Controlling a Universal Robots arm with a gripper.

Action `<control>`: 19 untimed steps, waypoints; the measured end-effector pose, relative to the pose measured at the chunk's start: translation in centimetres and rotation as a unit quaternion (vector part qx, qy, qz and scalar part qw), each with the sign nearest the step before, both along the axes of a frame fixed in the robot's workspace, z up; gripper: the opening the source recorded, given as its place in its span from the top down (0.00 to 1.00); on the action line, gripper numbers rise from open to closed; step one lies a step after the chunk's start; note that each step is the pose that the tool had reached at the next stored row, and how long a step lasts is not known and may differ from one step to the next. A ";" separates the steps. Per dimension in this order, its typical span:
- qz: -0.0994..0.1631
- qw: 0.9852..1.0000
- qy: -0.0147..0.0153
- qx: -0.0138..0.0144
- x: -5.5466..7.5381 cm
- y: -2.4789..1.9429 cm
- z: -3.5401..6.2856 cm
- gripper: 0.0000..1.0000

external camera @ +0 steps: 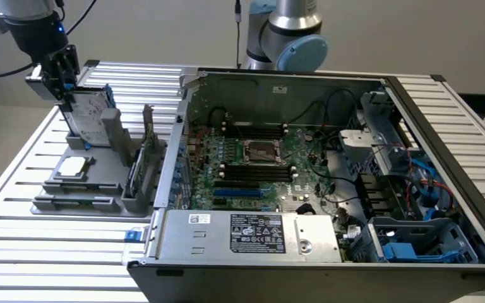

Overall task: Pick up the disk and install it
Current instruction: 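Pick up the disk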

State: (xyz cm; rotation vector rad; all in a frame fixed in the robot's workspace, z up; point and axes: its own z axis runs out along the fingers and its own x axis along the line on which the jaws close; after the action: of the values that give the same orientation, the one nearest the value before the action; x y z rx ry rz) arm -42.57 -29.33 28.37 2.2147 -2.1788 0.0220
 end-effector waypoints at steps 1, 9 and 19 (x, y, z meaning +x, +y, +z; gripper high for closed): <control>-0.001 1.000 0.000 0.000 0.0 0.00 0.00 0.50; -0.004 1.000 0.000 0.000 0.0 0.00 -0.01 0.51; -0.008 1.000 0.000 0.000 0.0 0.00 -0.02 0.67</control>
State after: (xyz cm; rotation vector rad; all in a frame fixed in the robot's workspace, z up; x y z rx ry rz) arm -42.56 -29.33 28.35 2.1961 -2.1972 0.0214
